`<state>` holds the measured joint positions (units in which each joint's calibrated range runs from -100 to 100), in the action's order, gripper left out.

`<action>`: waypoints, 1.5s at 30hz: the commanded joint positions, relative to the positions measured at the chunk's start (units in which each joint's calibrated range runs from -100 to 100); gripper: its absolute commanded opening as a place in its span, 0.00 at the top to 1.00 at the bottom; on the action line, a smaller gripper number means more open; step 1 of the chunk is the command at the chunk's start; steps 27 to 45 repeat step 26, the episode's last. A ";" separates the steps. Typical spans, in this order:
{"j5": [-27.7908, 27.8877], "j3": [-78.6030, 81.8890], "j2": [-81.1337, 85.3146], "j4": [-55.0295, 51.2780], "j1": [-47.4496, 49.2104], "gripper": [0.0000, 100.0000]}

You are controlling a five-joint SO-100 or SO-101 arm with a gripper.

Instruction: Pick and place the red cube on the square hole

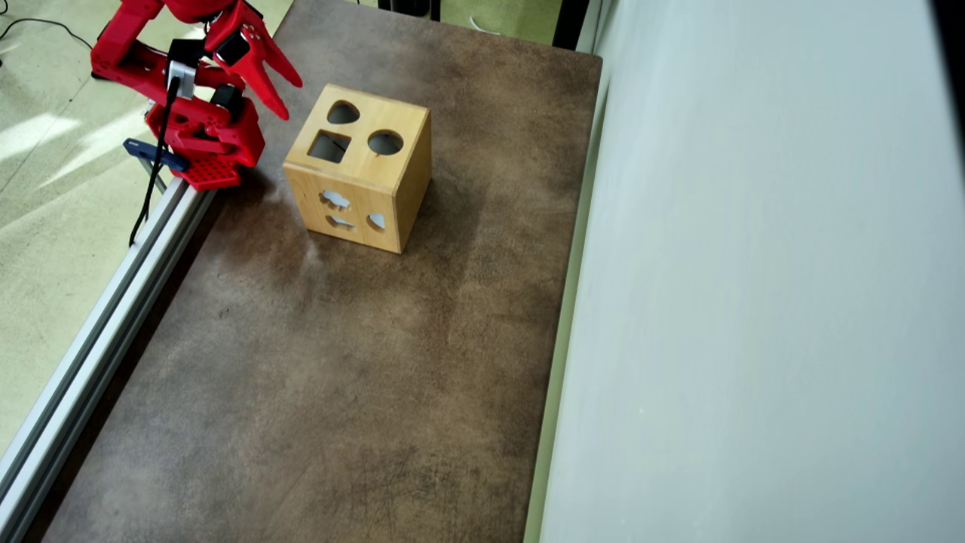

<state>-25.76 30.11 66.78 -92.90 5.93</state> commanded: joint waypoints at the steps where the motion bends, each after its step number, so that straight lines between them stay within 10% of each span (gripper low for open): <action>1: 8.74 -1.31 0.01 0.70 0.16 0.56; 19: 25.69 -10.61 0.01 0.70 0.16 0.56; 45: 26.18 -16.16 3.84 -0.11 0.16 0.56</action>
